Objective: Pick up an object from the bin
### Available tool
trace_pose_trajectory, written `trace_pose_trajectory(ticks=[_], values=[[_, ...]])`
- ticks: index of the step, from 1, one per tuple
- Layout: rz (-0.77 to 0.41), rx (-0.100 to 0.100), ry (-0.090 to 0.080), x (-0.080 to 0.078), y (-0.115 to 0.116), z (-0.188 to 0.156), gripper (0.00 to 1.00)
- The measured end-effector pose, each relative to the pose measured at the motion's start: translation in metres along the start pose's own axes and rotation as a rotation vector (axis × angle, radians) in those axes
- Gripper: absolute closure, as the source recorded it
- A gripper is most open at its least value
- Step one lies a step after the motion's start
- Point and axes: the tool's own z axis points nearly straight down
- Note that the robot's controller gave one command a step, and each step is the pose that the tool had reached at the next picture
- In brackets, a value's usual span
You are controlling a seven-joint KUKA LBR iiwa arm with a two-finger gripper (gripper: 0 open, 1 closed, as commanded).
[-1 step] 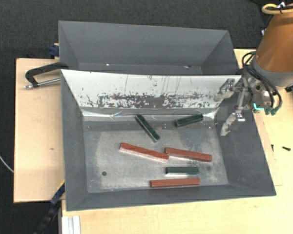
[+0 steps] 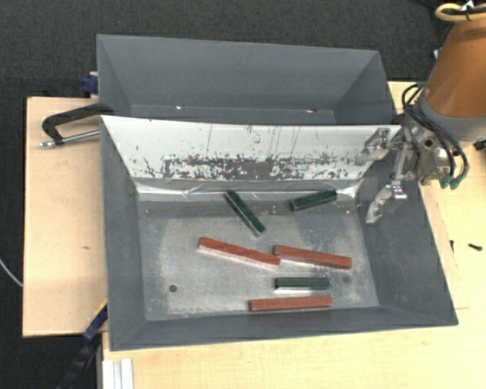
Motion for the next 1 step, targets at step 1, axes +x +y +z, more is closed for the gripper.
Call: trace_pose_trajectory(ticks=[1], values=[[-0.049, 0.000, -0.003, 0.0247, 0.0379, 0.0752, 0.00]])
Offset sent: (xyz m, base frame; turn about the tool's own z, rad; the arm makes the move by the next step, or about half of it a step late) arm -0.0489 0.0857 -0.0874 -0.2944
